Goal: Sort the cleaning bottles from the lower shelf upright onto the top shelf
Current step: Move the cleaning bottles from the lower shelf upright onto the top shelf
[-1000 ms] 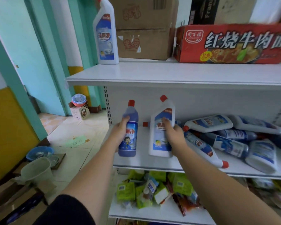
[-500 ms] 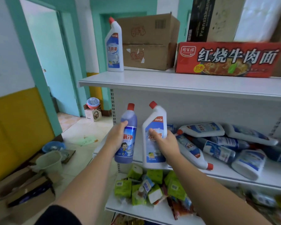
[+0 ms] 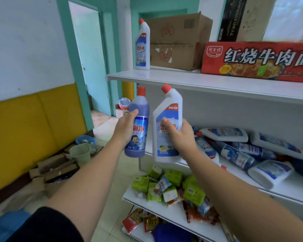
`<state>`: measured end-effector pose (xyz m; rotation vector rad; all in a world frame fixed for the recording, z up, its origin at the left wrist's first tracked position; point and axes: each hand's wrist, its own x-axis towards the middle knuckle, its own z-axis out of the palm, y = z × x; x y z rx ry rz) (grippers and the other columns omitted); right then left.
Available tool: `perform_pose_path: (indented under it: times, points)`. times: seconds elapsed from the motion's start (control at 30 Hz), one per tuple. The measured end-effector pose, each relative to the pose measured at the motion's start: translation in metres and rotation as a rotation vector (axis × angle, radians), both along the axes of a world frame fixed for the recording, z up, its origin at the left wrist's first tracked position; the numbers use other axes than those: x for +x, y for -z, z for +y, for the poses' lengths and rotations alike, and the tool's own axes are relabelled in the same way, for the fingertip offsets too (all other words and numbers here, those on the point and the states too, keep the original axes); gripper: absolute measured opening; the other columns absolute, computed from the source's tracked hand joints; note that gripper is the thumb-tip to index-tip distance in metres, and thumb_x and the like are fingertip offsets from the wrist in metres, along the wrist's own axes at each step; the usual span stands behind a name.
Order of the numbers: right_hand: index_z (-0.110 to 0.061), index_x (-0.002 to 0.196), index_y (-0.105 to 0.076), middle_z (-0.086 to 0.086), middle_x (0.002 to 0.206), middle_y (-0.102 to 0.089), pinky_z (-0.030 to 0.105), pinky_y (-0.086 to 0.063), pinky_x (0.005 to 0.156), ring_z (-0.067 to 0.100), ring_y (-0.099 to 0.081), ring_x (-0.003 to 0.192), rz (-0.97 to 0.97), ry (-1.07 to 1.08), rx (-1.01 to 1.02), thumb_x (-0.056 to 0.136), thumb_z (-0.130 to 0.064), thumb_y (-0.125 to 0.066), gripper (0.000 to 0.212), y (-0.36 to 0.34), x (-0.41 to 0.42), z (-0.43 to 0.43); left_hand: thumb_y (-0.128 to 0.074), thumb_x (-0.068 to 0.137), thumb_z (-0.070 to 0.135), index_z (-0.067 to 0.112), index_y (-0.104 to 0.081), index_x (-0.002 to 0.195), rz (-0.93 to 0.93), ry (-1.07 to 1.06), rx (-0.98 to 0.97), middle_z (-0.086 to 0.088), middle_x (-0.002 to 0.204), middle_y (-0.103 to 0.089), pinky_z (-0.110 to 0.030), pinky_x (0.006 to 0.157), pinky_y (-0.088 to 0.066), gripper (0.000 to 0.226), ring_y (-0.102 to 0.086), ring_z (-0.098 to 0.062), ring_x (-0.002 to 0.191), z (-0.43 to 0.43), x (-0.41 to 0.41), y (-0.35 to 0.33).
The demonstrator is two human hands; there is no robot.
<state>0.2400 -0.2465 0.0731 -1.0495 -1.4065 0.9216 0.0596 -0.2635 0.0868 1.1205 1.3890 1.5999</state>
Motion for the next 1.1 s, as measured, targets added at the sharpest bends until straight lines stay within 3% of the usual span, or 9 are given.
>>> perform_pose_path:
  times: [0.3,0.57,0.67,0.77,0.97,1.1]
  points:
    - [-0.013,0.11,-0.069,0.0,0.099,-0.077,0.036,-0.062,0.081,0.016,-0.075,0.09,0.165,-0.106,0.181,0.083,-0.038,-0.08,0.038,-0.125,-0.008,0.008,-0.059,0.082,0.061,0.018,-0.067,0.087,0.025,0.019,0.21,-0.002,0.074,-0.073,-0.03,0.067,-0.056,0.044,-0.069,-0.017,0.064,0.004,-0.01,-0.098]
    - [-0.017,0.107,-0.064,0.002,0.103,-0.076,0.038,-0.063,0.081,0.018,-0.075,0.09,0.192,-0.116,0.259,0.083,-0.039,-0.079,0.036,-0.201,-0.021,0.057,-0.06,0.09,0.059,0.01,-0.066,0.104,0.053,-0.039,0.302,-0.003,0.078,-0.073,-0.024,0.056,-0.055,0.051,-0.07,-0.012,0.06,0.049,-0.037,-0.161]
    - [-0.017,0.113,-0.064,0.001,0.105,-0.076,0.041,-0.063,0.082,0.019,-0.076,0.09,0.218,-0.114,0.231,0.084,-0.04,-0.078,0.04,-0.211,-0.03,0.089,-0.062,0.083,0.069,0.012,-0.066,0.106,0.04,-0.051,0.305,-0.004,0.086,-0.076,-0.031,0.068,-0.059,0.062,-0.073,-0.017,0.071,0.08,-0.054,-0.175]
    - [-0.016,0.119,-0.063,0.002,0.105,-0.077,0.047,-0.061,0.085,0.022,-0.076,0.092,0.224,-0.099,0.205,0.083,-0.042,-0.078,0.046,-0.215,-0.043,0.126,-0.06,0.055,0.086,0.016,-0.067,0.103,0.045,-0.045,0.29,-0.006,0.094,-0.077,-0.039,0.083,-0.061,0.085,-0.075,-0.023,0.085,0.117,-0.072,-0.187]
    - [-0.016,0.112,-0.067,0.004,0.104,-0.076,0.053,-0.057,0.09,0.028,-0.073,0.096,0.237,0.012,0.119,0.078,-0.038,-0.083,0.044,-0.216,-0.069,0.202,-0.059,0.083,0.072,0.021,-0.062,0.104,0.076,0.083,0.23,-0.004,0.099,-0.075,-0.039,0.084,-0.059,0.055,-0.073,-0.023,0.088,0.207,-0.098,-0.195]
    - [-0.017,0.116,-0.063,0.004,0.106,-0.074,0.053,-0.057,0.088,0.028,-0.072,0.097,0.221,0.058,0.075,0.078,-0.031,-0.084,0.046,-0.223,-0.085,0.25,-0.064,0.055,0.082,0.019,-0.064,0.11,0.08,0.193,0.221,-0.007,0.099,-0.077,-0.049,0.088,-0.06,0.084,-0.075,-0.028,0.087,0.253,-0.111,-0.198]
